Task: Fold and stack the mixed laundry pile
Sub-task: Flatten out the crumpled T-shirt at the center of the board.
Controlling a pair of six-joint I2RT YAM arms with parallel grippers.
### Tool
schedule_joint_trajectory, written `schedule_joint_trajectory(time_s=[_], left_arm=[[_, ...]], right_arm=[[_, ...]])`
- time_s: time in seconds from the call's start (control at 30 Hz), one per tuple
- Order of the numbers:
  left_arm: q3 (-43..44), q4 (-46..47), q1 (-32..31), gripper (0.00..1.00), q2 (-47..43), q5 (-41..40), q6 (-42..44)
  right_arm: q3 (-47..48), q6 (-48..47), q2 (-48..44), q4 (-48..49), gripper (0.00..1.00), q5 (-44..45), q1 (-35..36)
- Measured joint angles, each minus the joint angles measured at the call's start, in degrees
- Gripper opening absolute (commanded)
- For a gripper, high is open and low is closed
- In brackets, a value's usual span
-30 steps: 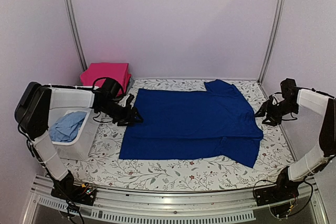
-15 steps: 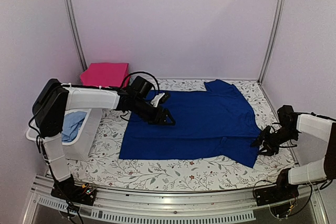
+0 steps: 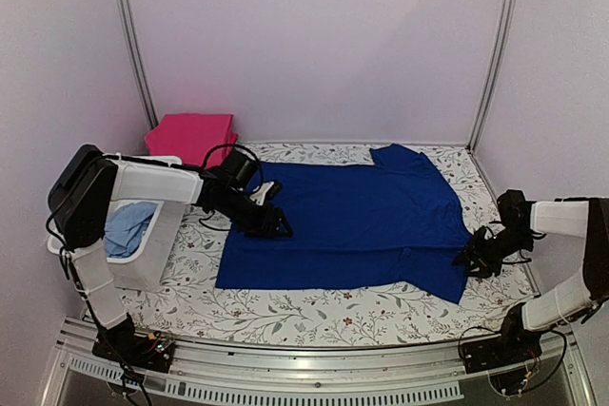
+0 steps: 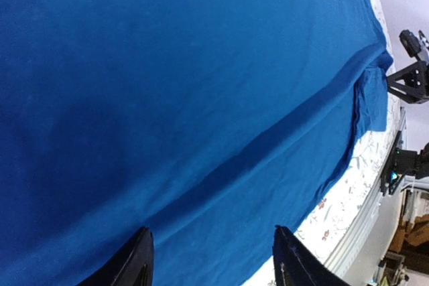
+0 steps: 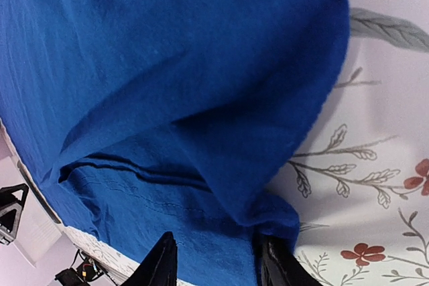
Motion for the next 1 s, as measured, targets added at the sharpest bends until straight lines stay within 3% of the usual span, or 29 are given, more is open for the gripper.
schedule_joint_trajectory(time_s=[0.23,0.37,0.57,0.73,1.0], left_arm=[[-6.21,-0.35,4.42,0.6,-5.62,-1.31,-1.86],[-9.27,-0.42,6.1,0.6,-7.69,-1.49,-3.37],[-15.43,-2.03,8.39,0.61,-12.04,-1.73,-7.08],[-18.73,-5.73,8.63,0.51,-17.14,-2.08,-12.41],[-24.09,-13.53,8.63,0.49,-27.54,-7.19,-23.1]], right_arm=[[1.29,-0.24,1.44,0.85,0.22,0.46,0.0],[2.84,-1.22,1.6,0.83,0.01,0.39,0.0],[3.69,-1.51,0.0,-0.33,0.0,-1.81,0.0],[3.69,-1.64,-6.34,-3.98,0.0,-3.61,0.11],[3.67,-1.86,-13.73,-9.51,0.0,-6.25,1.05]])
